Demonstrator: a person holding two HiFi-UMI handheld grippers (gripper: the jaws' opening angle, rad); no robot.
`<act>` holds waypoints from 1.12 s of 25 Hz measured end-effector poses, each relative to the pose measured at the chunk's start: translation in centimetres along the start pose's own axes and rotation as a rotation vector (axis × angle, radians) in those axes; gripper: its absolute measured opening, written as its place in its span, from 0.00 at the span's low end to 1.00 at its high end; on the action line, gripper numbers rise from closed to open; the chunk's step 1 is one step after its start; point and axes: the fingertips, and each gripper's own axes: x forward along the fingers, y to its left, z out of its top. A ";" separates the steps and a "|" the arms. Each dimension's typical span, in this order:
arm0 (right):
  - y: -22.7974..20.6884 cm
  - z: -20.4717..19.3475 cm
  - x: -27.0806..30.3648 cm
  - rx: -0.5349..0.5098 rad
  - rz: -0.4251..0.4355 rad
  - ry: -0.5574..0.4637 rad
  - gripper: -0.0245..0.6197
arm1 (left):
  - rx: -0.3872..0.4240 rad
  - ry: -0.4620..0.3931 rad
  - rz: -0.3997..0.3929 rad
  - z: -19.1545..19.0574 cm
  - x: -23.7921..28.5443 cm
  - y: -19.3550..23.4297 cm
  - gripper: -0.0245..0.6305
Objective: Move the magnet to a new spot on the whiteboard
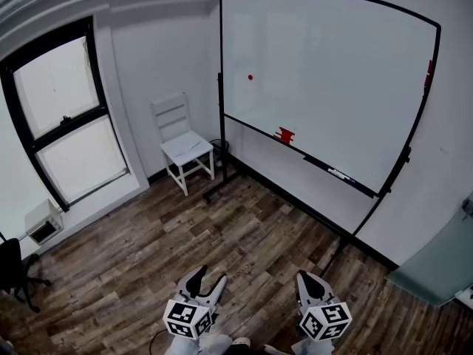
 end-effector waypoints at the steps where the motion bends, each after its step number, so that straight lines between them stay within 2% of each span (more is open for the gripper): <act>1: 0.0 -0.1 0.1 0.004 -0.001 0.002 0.08 | -0.005 0.001 0.005 0.0 0.1 0.2 0.39; 6: -0.8 -0.8 0.1 0.031 -0.029 0.024 0.08 | 0.007 0.014 -0.002 -0.5 0.6 0.7 0.47; 12: -1.3 -2.1 0.7 0.040 -0.025 0.057 0.08 | 0.005 0.045 -0.008 -2.2 0.5 0.6 0.48; 16: -1.1 -2.2 2.5 0.034 0.012 0.068 0.08 | 0.011 0.068 0.005 -2.6 1.3 1.4 0.48; 23: -2.1 -1.1 6.7 0.023 0.051 0.061 0.08 | 0.012 0.049 0.035 -1.6 4.5 3.4 0.48; 28: -4.5 0.1 10.2 0.017 0.053 0.059 0.08 | 0.016 0.035 0.040 -0.6 8.6 4.7 0.48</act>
